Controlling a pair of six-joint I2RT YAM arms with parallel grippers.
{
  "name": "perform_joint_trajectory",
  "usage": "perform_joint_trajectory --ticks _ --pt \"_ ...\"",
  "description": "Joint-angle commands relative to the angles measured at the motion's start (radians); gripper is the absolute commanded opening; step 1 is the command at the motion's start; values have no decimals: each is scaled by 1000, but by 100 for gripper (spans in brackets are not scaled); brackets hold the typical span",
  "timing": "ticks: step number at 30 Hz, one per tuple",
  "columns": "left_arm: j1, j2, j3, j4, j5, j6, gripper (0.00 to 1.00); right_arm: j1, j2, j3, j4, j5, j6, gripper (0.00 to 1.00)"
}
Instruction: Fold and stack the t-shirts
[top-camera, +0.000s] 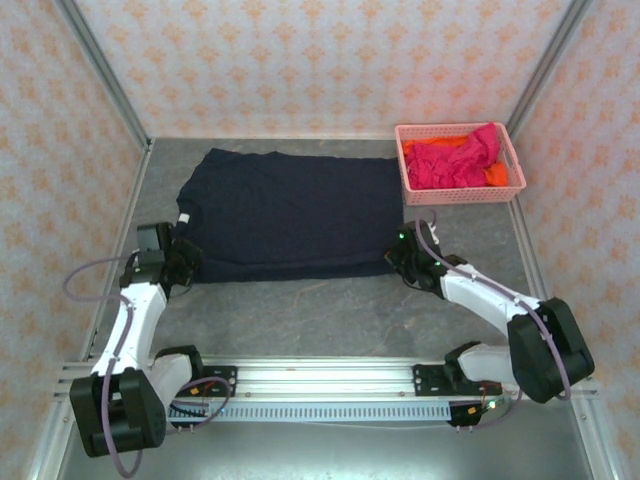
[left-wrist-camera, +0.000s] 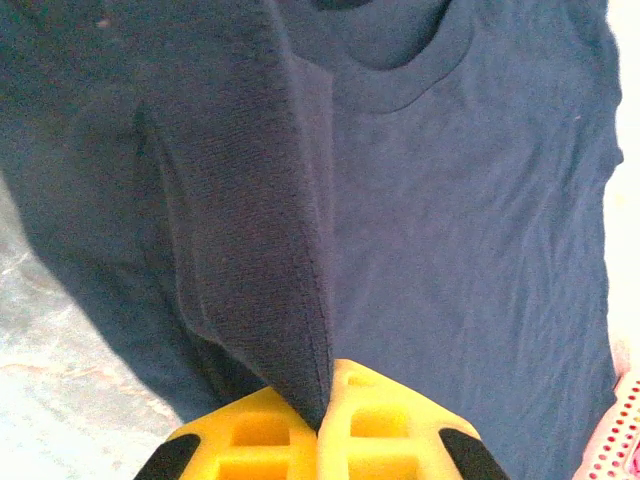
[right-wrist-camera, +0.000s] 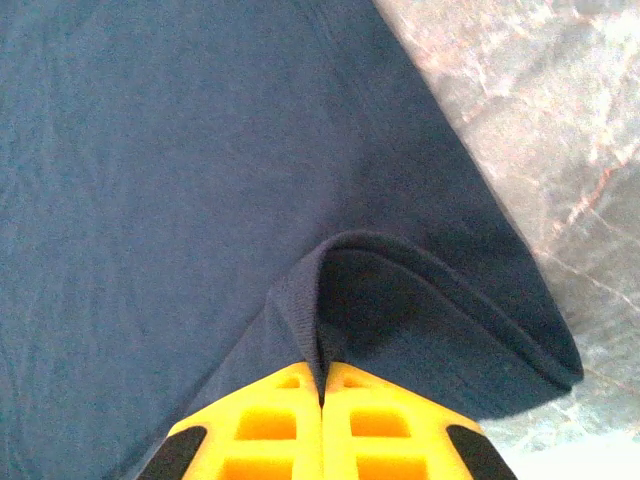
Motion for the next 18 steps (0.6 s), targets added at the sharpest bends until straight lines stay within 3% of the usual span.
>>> perform_joint_trajectory --ticks 1,12,18 --pt "-3 55 60 -37 -11 28 0 -7 25 61 -13 41 -33 0" --pt "-9 216 168 43 17 31 0 -29 135 170 -3 36 -72 0" --pt "-46 304 256 60 -21 44 0 -50 183 197 15 32 -77 0"
